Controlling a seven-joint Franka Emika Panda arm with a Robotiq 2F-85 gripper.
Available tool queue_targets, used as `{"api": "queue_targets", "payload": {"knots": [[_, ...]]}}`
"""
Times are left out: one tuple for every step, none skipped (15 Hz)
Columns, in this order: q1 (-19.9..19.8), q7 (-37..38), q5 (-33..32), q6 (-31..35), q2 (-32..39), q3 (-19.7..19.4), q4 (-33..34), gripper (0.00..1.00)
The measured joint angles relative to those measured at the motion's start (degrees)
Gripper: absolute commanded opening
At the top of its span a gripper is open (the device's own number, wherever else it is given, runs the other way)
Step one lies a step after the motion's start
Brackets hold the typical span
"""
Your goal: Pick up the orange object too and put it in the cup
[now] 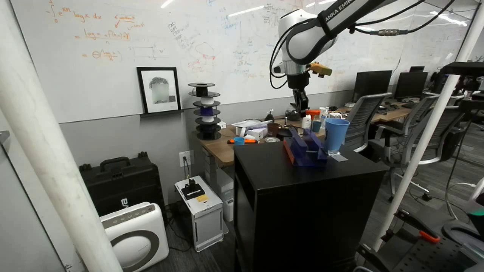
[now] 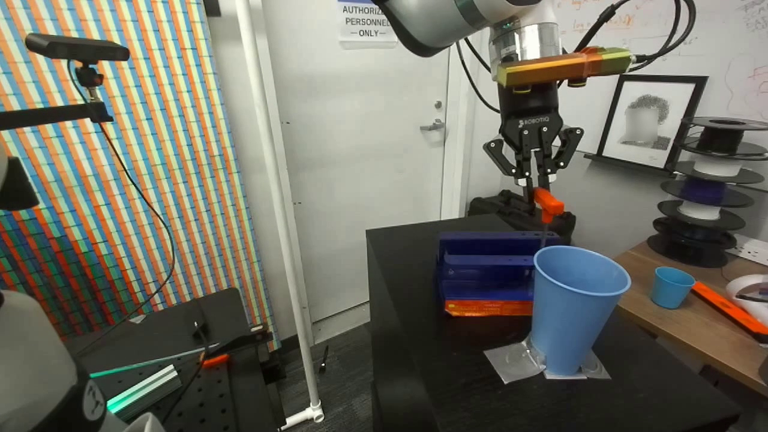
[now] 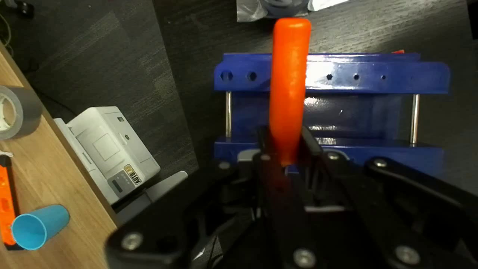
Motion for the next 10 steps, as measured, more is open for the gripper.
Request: {"api": "queue_targets", "payload": {"knots": [[0.0,0.8,-0.9,0.2,-0.6,-0.1,-0.9,0.51],[0.0,1.7,-1.5,0.3,-1.2,-0.2,-1.6,0.58],[0.0,2.6,-2.1,0.4,-2.0,-0.2,-2.3,0.67],[0.0,3.3,-2.3,0.4,-2.8,-0.2,-3.0,0.74],[0.0,3.8,-2.5,0.4,-3.6,-0.2,-3.6,0.83],[0.0,4.3,-2.5,0.5,-4.3,-0.1,-4.2,0.89],[0.0,4.6,-2.5,0.5,-4.9,-0.1,-4.6,0.98],[0.0,4.9,-2.5,0.5,-5.4,-0.1,-5.1,1.0],[0.0,5.1,-2.5,0.5,-5.9,0.0,-5.5,1.0],[0.0,5.3,-2.5,0.5,-6.2,0.0,-5.9,1.0]]}}
